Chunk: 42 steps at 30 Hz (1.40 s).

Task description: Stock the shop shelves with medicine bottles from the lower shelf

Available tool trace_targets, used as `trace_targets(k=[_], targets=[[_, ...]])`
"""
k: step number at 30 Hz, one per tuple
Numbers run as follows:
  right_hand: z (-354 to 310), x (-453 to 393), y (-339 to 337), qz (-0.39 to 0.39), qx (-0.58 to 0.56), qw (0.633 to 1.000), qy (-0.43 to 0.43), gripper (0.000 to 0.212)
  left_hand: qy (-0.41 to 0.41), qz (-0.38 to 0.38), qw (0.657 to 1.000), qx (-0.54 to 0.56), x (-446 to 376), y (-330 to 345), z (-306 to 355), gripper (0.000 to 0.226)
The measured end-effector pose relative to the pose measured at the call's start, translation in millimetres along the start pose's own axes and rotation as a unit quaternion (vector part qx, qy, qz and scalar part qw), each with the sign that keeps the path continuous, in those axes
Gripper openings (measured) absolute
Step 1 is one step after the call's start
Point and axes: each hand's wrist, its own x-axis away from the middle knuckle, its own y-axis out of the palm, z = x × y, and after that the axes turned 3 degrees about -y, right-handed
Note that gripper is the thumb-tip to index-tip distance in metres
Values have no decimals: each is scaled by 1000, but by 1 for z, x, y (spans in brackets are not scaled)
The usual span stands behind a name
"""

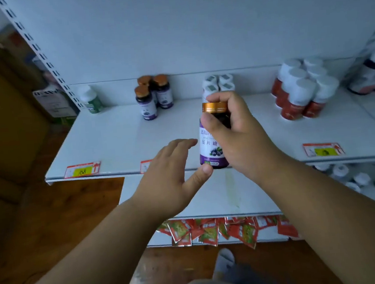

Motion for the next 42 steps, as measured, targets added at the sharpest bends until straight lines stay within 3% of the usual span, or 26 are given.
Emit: trace_targets(k=[6, 9, 14, 18, 23, 27, 33, 37, 39, 42], targets=[[29, -79, 34, -63, 142, 988, -18, 38, -122, -15, 991, -43, -41, -4, -46, 90], [42, -112, 50, -74, 215, 974, 1, 50, -143, -19, 986, -84, -65, -8, -71, 81], [62, -151, 81, -60, 285, 957, -8, 51, -157, -10, 980, -126, -98, -14, -111, 82], [73, -169, 102, -31, 342, 939, -8, 52, -130, -3, 984, -124, -107, -18, -140, 77], [78, -186, 118, -20, 390, 921, 1, 49, -25, 87, 983, -161, -118, -33, -165, 75], [80, -194, 127, -23, 405, 914, 18, 54, 52, 53, 976, -206, -146, -47, -178, 82], [77, -189, 131, -5, 438, 898, 44, 59, 81, 26, 975, -204, -155, -54, -185, 77], [68, -174, 128, 19, 429, 901, 53, 67, 112, 52, 975, -182, -152, -62, -190, 76], [59, -160, 119, 41, 438, 897, 48, 64, 136, 89, 976, -146, -143, -62, -183, 71], [44, -125, 94, 74, 465, 882, 31, 48, 174, 83, 975, -114, -124, -54, -156, 65]])
